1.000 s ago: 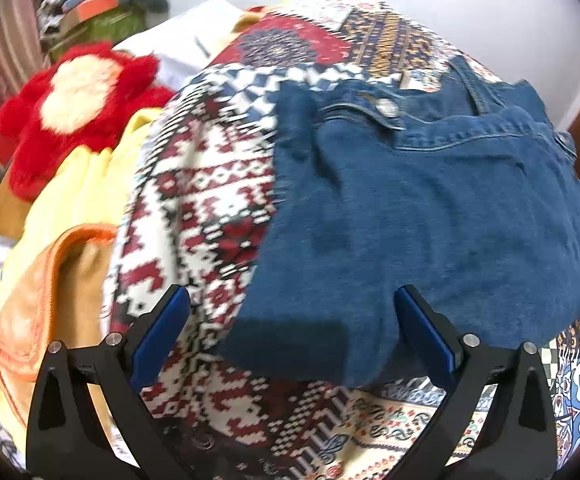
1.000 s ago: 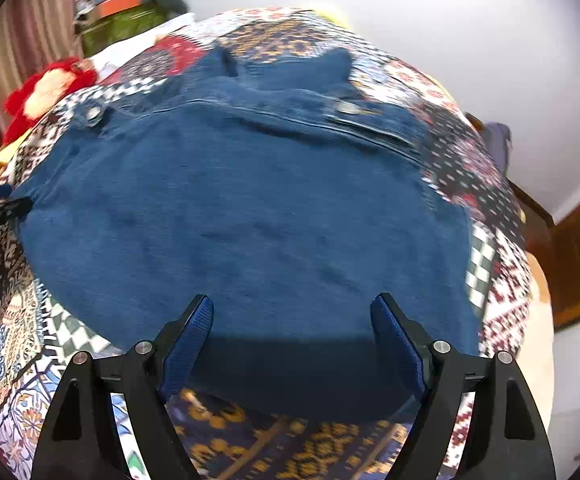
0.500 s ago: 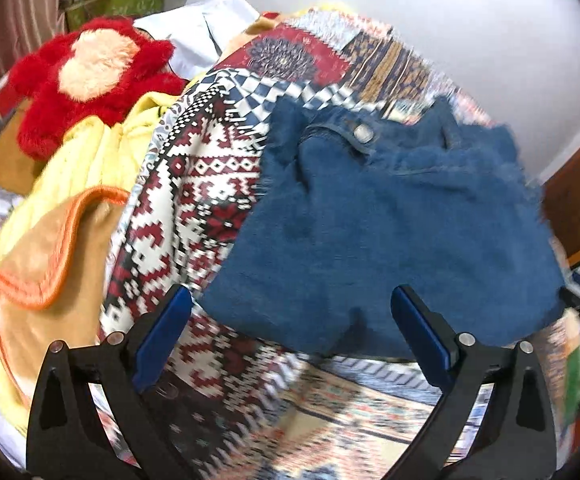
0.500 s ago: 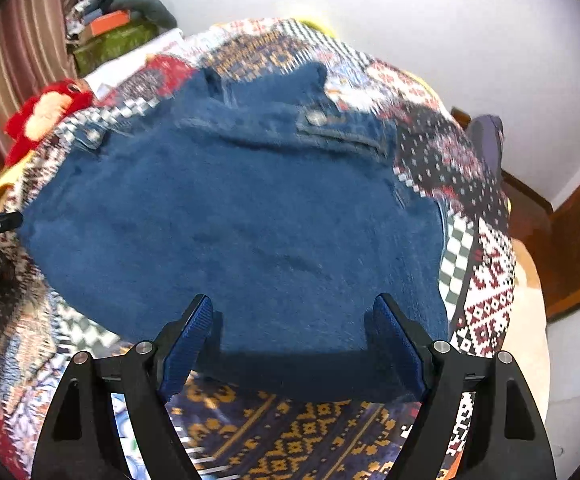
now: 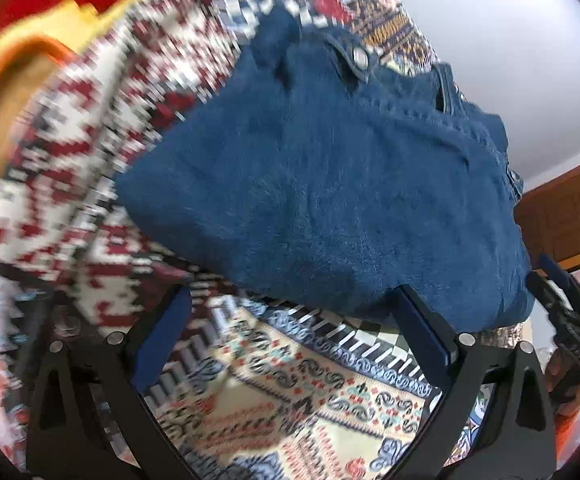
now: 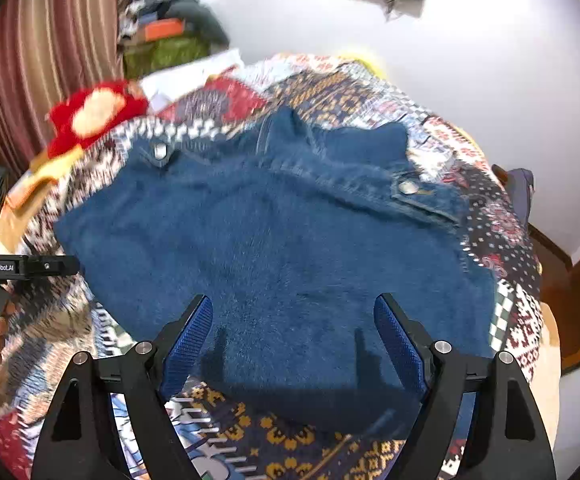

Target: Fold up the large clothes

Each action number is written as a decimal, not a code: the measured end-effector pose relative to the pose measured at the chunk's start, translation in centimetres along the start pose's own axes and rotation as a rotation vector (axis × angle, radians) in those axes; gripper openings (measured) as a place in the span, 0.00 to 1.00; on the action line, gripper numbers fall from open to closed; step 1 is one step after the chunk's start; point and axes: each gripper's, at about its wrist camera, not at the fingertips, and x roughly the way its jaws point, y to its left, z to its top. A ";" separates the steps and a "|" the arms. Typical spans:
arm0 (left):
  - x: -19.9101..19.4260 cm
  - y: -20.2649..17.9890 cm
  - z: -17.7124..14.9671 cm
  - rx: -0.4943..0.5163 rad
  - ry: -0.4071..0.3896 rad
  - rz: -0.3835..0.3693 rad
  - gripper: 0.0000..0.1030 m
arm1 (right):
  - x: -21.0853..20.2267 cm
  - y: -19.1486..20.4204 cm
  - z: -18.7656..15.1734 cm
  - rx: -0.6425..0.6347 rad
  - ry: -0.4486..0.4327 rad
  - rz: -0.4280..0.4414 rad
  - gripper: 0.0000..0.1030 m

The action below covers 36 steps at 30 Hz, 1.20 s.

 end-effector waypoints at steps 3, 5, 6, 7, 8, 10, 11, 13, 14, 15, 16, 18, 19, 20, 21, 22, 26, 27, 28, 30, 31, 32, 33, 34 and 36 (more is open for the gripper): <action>1.5 -0.3 0.5 -0.026 0.017 -0.082 0.98 | 2.0 0.1 -0.1 -0.007 0.031 0.012 0.79; 2.0 -0.9 1.0 -0.011 0.003 -0.116 0.98 | 3.1 0.0 -0.4 -0.004 0.051 0.020 0.79; 2.3 -1.3 1.2 -0.008 0.000 -0.146 0.97 | 3.4 -0.1 -0.4 -0.003 0.053 0.023 0.79; 2.8 -1.6 1.6 -0.011 0.005 -0.184 0.93 | 3.6 -0.2 -0.5 -0.001 0.050 0.028 0.79; 3.1 -1.7 1.8 -0.016 0.001 -0.184 0.93 | 3.7 -0.4 -0.5 0.000 0.045 0.031 0.79; 3.5 -1.9 2.4 -0.009 -0.032 -0.179 0.93 | 3.8 -0.6 -0.5 0.004 0.036 0.040 0.80; 3.6 -1.9 2.7 -0.012 -0.048 -0.181 0.93 | 3.9 -0.6 -0.5 0.006 0.035 0.043 0.80; 3.9 -1.6 3.4 -0.041 -0.076 -0.193 0.89 | 3.9 -0.7 -0.5 0.010 0.032 0.049 0.80; 3.8 -1.2 3.6 -0.062 -0.090 -0.196 0.85 | 3.9 -0.7 -0.5 0.011 0.030 0.051 0.80; 3.9 -0.9 3.9 -0.083 -0.104 -0.204 0.83 | 3.9 -0.7 -0.5 0.013 0.028 0.053 0.80; 3.8 -0.5 4.1 -0.108 -0.120 -0.208 0.77 | 3.8 -0.7 -0.5 0.015 0.027 0.055 0.80; 3.9 0.3 4.7 -0.173 -0.142 -0.204 0.67 | 3.8 -0.7 -0.5 0.018 0.029 0.059 0.80; 3.8 0.6 4.9 -0.204 -0.145 -0.203 0.63 | 3.7 -0.7 -0.5 0.018 0.031 0.058 0.80; 3.7 0.8 5.0 -0.222 -0.150 -0.199 0.58 | 3.6 -0.7 -0.5 0.019 0.035 0.058 0.80; 3.3 0.9 5.2 -0.233 -0.156 -0.189 0.56 | 3.4 -0.7 -0.5 0.021 0.040 0.059 0.80; 2.8 0.6 5.3 -0.228 -0.169 -0.172 0.48 | 3.2 -0.7 -0.5 0.023 0.046 0.061 0.80; 0.0 -1.1 5.2 -0.136 -0.257 -0.115 0.36 | 1.7 -0.7 -0.6 0.028 0.044 0.065 0.80; -0.6 -1.6 5.1 -0.117 -0.276 -0.103 0.36 | 1.2 -0.7 -0.6 0.027 0.040 0.062 0.80; -1.3 -2.2 5.1 -0.094 -0.290 -0.090 0.35 | 0.7 -0.6 -0.5 0.025 0.036 0.057 0.80; -3.1 -3.1 4.9 -0.056 -0.312 -0.079 0.34 | -0.5 -0.4 -0.3 0.019 0.024 0.051 0.80; -4.1 -3.5 4.8 -0.041 -0.327 -0.079 0.34 | -1.0 -0.3 -0.2 0.014 0.018 0.049 0.80; -5.3 -3.7 4.6 -0.019 -0.342 -0.080 0.34 | -1.8 0.0 0.0 0.008 0.008 0.047 0.80; -6.3 -4.1 4.6 0.005 -0.357 -0.089 0.34 | -2.2 0.1 0.2 0.003 -0.001 0.047 0.80; -6.8 -4.5 4.7 0.020 -0.372 -0.104 0.33 | -2.7 0.4 0.4 -0.003 -0.010 0.047 0.80; -8.6 -4.9 4.4 0.044 -0.403 -0.134 0.33 | -3.5 1.1 0.9 -0.013 -0.030 0.051 0.80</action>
